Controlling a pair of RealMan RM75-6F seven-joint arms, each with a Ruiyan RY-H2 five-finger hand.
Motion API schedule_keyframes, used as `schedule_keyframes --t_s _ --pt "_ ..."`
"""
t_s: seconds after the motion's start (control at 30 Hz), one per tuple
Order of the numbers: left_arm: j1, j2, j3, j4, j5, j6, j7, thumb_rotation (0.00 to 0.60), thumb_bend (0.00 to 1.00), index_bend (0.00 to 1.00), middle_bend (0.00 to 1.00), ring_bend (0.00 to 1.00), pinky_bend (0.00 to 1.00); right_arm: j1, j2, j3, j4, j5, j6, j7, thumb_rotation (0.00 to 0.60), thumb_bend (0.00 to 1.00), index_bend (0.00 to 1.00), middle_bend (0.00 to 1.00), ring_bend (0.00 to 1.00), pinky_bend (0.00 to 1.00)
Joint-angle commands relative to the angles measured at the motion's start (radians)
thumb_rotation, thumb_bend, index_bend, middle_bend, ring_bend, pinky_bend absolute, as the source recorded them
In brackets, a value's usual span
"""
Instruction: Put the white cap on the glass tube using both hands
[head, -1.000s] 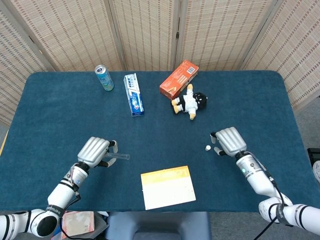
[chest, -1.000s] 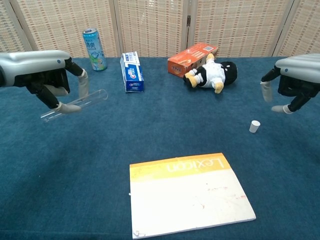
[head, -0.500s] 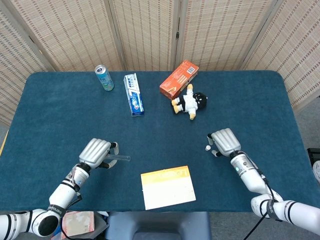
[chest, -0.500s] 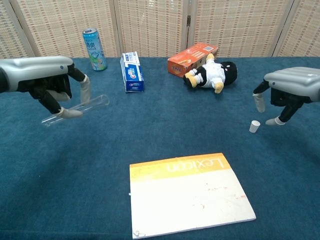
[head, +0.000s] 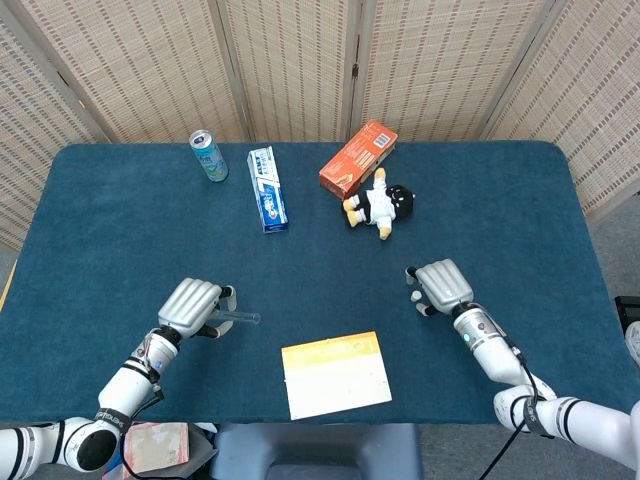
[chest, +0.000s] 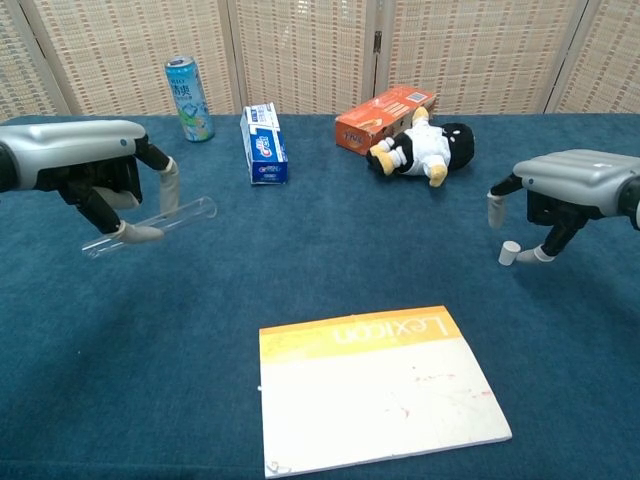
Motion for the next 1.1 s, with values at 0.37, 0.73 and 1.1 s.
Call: schedule_keyframes --t_s 0.37,0.73,1.1 --pt "0.003 0.002 0.002 -0.006 0.003 0.003 -0.001 0.6 0.4 0.57 1.0 1.0 1.0 0.005 -0.027 -0.001 0.043 0.018 -0.022 0.003 0.6 0.3 0.42 1.0 1.0 1.0" --pt "0.003 0.002 0.005 -0.005 -0.001 -0.002 0.0 0.6 0.4 0.57 1.0 1.0 1.0 0.009 -0.038 -0.007 0.049 0.026 -0.034 -0.007 0.6 0.3 0.43 1.0 1.0 1.0" --pt "0.003 0.002 0.005 -0.001 -0.007 -0.007 -0.003 0.6 0.4 0.57 1.0 1.0 1.0 0.014 -0.046 -0.002 0.058 0.038 -0.038 -0.013 0.6 0.31 0.45 1.0 1.0 1.0"
